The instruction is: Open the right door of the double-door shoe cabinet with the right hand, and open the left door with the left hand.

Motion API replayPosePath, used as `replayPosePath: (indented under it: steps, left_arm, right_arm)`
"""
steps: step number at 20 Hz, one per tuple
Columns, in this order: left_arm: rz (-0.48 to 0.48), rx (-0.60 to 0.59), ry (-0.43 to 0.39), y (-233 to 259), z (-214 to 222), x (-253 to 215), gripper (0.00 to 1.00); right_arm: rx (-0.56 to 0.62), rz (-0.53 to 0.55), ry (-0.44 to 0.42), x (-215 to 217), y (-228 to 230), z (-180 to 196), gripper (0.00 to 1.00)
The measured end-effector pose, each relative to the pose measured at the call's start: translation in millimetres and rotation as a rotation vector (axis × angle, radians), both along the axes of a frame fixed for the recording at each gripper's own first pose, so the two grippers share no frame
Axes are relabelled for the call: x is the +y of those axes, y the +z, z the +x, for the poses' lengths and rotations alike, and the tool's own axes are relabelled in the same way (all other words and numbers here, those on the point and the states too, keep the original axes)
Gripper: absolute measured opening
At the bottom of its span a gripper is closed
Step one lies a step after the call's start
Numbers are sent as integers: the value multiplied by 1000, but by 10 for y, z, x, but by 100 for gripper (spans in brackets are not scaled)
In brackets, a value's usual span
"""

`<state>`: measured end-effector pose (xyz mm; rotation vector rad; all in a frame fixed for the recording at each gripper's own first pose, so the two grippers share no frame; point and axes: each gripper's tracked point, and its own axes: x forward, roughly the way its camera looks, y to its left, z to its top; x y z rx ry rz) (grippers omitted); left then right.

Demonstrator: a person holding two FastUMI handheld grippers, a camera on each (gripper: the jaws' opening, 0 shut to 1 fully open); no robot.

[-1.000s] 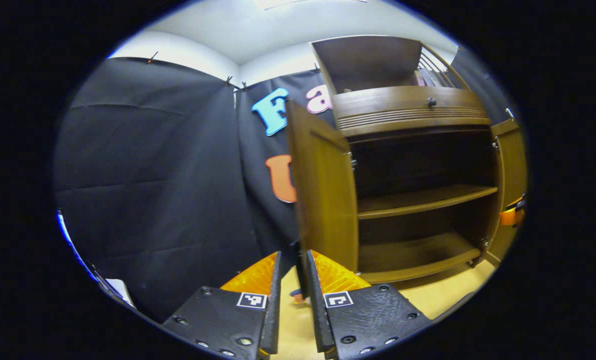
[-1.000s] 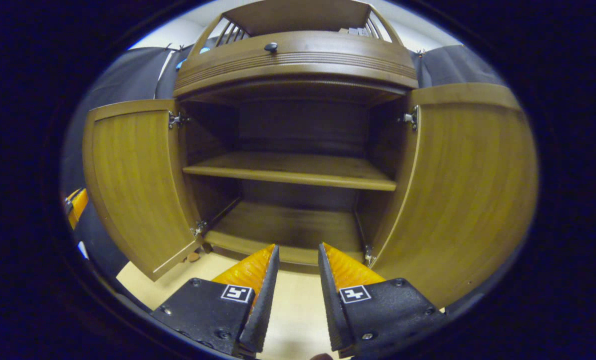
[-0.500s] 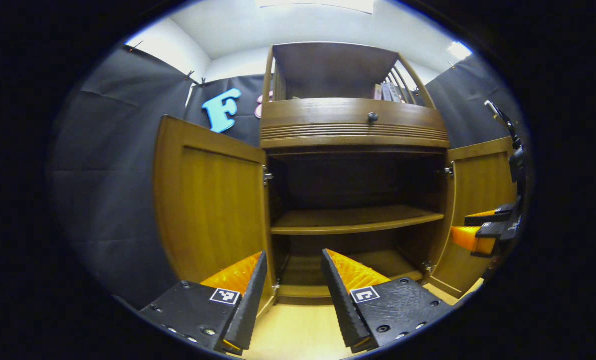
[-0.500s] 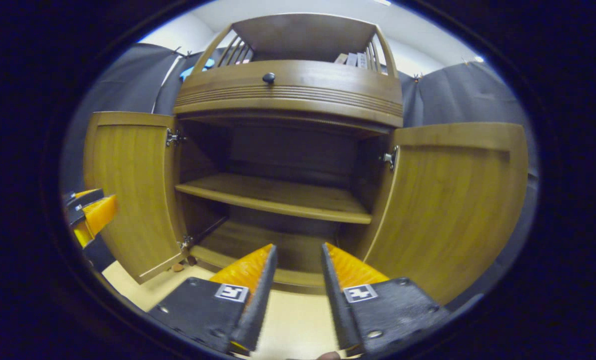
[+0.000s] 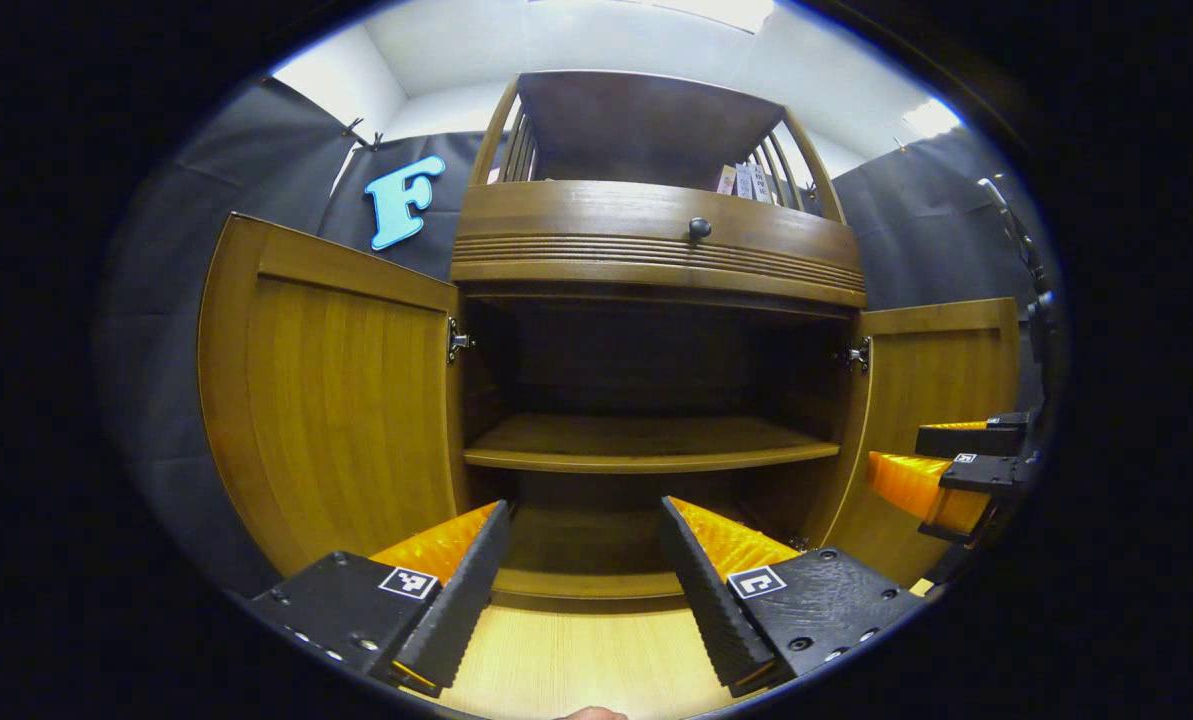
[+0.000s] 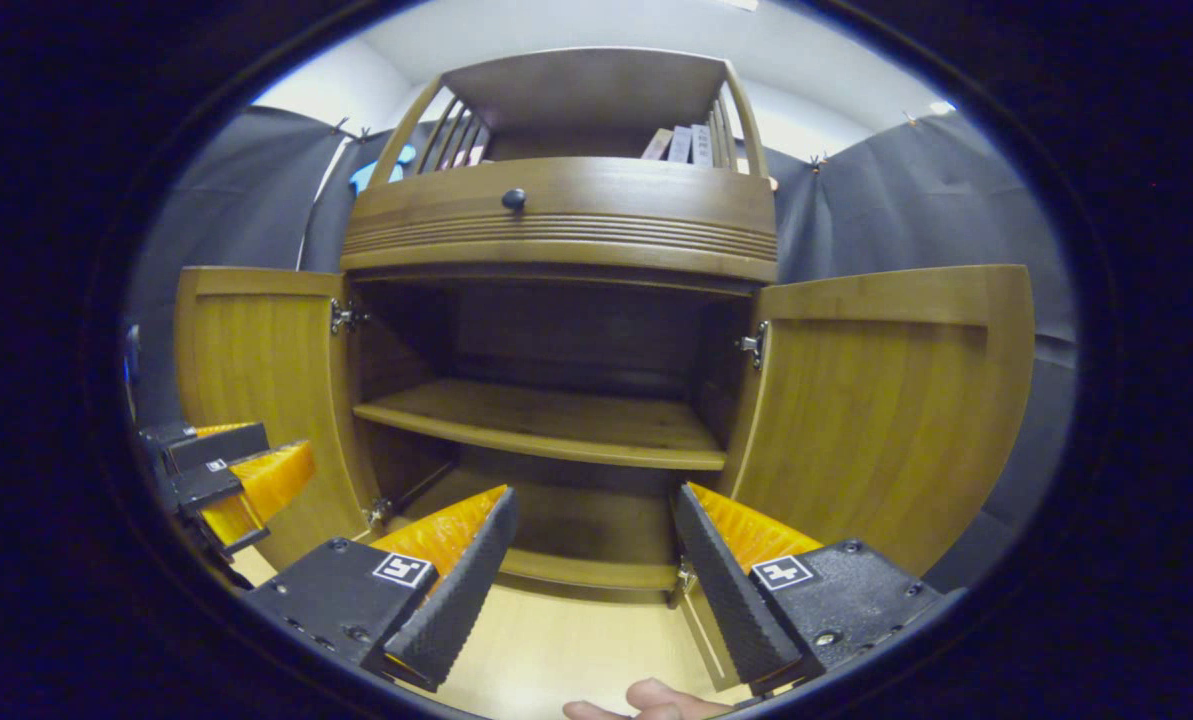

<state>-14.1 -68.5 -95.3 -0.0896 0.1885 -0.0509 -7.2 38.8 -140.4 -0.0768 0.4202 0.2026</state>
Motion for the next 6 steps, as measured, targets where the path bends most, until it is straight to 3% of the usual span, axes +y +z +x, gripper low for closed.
replayPosePath:
  steps: [1, 2, 3, 4, 6]
  left_arm:
    - [-3, 2, 1, 28, 5, -9, 80]
    - [-7, 3, 0, 54, 15, -26, 94]
    - [-9, 1, 6, 86, 27, -28, 86]
    - [-8, -2, 15, 131, 27, -20, 95]
    - [-16, -2, 24, 184, 51, -26, 95]
  right_arm:
    - [-11, 15, -3, -18, 57, 2, 100]
    - [-24, 29, -9, -39, 111, 3, 100]
    - [-33, 43, -4, -42, 165, 1, 100]
    - [-43, 57, -3, -44, 209, -10, 97]
    - [-68, 71, -12, -92, 283, 9, 100]
